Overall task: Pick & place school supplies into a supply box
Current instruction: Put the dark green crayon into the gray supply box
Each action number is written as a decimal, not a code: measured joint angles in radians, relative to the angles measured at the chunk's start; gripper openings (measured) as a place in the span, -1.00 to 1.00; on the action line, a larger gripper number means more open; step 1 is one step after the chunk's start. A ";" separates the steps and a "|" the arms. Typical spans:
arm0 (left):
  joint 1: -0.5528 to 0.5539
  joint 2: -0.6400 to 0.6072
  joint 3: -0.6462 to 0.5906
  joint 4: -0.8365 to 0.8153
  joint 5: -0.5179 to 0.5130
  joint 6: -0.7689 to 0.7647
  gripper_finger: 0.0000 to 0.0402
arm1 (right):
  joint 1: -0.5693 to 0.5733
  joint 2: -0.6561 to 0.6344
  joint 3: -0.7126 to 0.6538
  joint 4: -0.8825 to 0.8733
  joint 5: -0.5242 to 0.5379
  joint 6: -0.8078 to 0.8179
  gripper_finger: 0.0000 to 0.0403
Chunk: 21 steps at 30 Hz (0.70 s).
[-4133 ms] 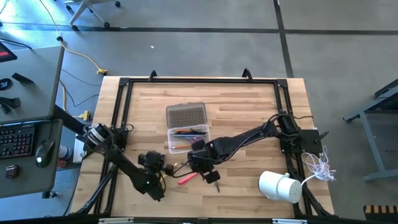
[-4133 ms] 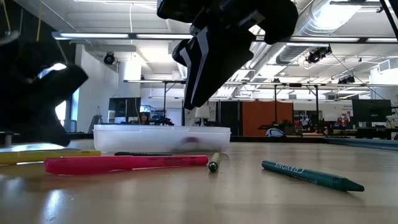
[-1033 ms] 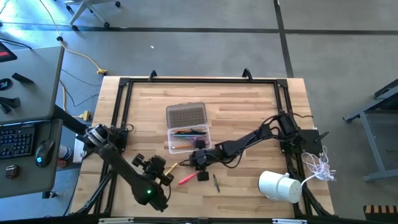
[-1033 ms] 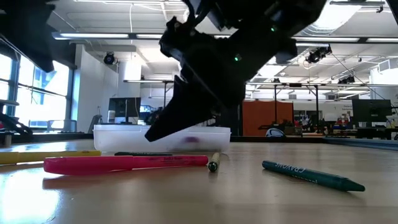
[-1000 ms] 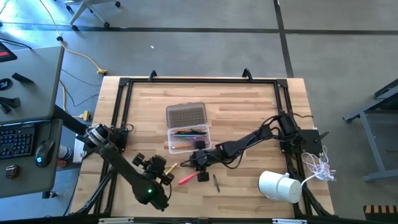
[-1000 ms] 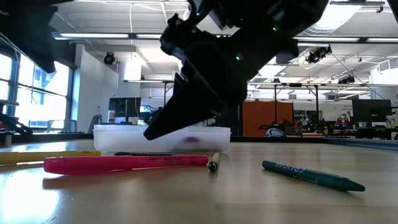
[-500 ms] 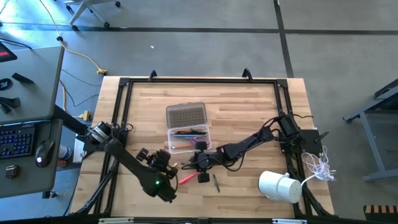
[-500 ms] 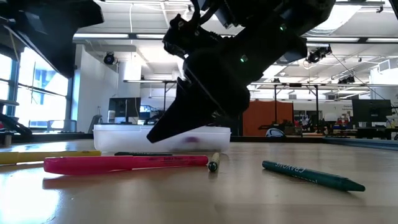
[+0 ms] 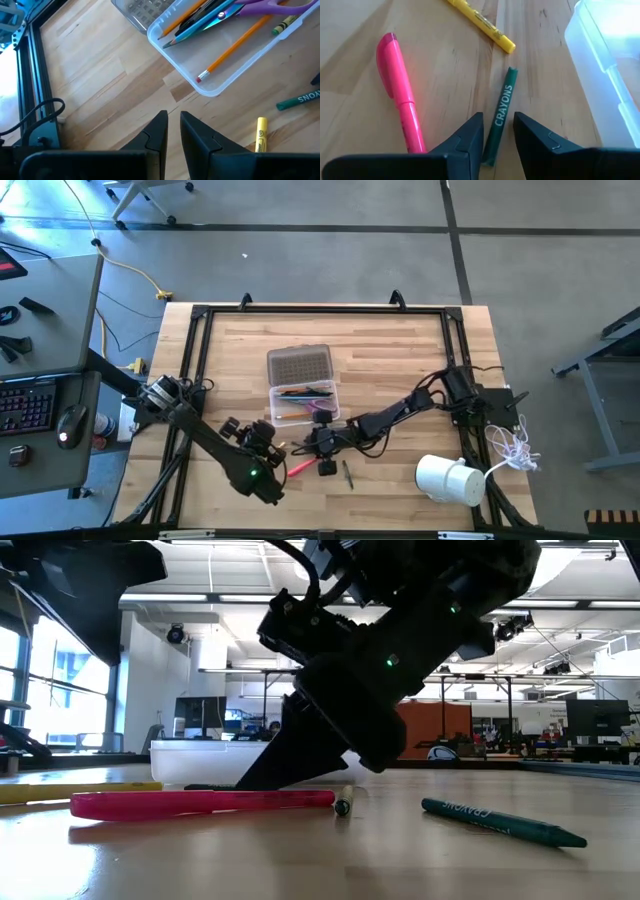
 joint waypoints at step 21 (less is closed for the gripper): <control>0.000 0.000 0.000 0.000 0.004 -0.001 -0.56 | -0.024 -0.104 -0.008 -0.063 -0.063 -0.045 -0.97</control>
